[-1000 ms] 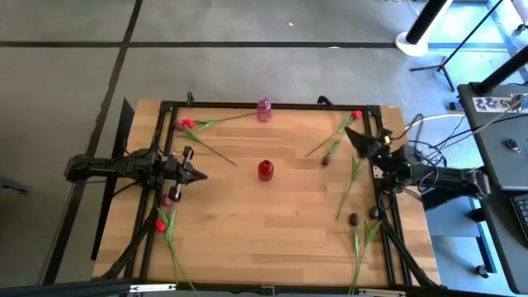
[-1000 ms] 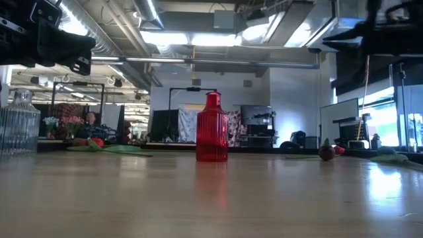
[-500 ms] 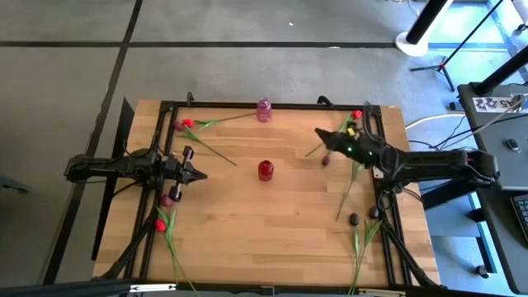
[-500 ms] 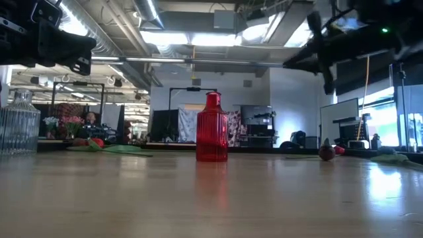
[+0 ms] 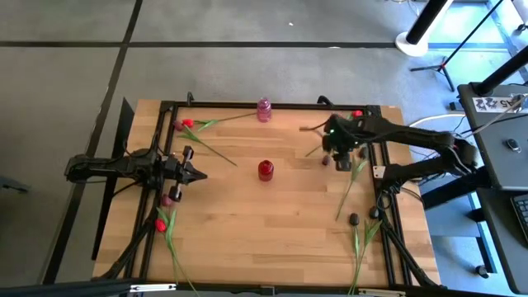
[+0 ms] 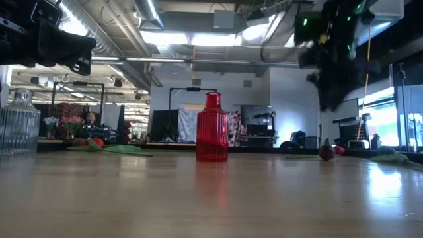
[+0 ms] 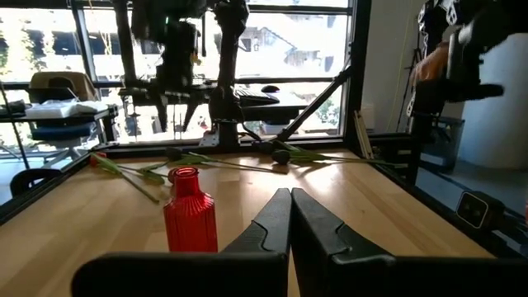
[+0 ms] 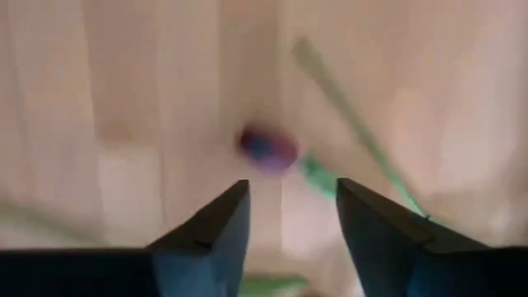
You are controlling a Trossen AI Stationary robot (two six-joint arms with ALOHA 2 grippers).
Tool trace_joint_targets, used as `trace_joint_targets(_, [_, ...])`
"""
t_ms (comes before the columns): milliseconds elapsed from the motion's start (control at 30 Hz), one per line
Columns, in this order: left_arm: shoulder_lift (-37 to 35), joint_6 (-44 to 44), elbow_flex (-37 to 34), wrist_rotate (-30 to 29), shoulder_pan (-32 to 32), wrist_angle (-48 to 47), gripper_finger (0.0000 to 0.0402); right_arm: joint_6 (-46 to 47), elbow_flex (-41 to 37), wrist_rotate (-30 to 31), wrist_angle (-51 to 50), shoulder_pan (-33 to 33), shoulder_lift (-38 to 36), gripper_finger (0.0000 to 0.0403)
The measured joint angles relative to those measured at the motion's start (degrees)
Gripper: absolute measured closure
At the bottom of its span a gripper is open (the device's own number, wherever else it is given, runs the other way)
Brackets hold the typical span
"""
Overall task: Sort flowers into vase by color
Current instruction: Put the top right dark red flower into the red vase
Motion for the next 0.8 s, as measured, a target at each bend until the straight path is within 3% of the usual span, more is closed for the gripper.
trace_joint_targets(200, [0.0, 1.0, 0.0, -0.1, 0.0, 0.0, 0.0401, -15.6, -2.6, 7.3, 3.6, 0.0, 8.6, 0.0201])
trace_joint_targets(467, [0.0, 2.9, 0.0, -0.2, 0.0, 2.1, 0.0401, -24.2, -2.5, 7.7, 7.8, -1.1, 22.3, 0.0241])
trace_joint_targets(633, [0.0, 3.0, 0.0, -0.1, 0.0, 2.6, 0.0401, -23.1, -2.2, 8.8, 7.7, -1.0, 25.8, 0.0294])
trace_joint_targets(800, [0.0, 3.0, 0.0, -0.2, 0.0, 2.6, 0.0401, -18.2, -0.5, 8.5, 8.5, -0.8, 25.3, 0.0382])
